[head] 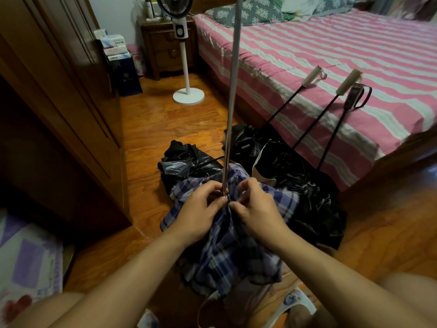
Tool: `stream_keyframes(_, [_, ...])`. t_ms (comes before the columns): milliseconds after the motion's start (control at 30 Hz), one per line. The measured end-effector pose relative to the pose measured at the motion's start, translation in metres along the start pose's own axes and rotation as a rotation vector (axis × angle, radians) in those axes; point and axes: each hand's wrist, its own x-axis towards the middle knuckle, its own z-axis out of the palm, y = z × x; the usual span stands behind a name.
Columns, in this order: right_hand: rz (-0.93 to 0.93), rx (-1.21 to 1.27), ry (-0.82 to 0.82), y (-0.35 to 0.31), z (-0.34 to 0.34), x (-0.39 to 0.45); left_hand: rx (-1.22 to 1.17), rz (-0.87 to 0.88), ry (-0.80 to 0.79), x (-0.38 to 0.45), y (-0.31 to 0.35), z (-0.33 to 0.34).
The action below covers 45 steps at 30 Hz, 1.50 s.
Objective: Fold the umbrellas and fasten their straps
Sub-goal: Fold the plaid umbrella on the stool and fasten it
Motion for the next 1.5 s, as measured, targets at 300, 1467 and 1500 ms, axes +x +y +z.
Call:
stream_keyframes(300, [-0.002,0.112,-0.115,-0.001,0.013,0.003,0.090,0.092,0.024,-0.001,-0.006,-0.005])
stream_keyframes(1467, [0.126,-0.267,-0.239,0.015,-0.041,0.018,0.263,0.028,-0.059,-0.010,-0.003,-0.031])
stream_keyframes(1500, [0.096,-0.269,-0.234,0.018,-0.033,0.016,0.260,0.034,-0.060,-0.010,-0.002,-0.032])
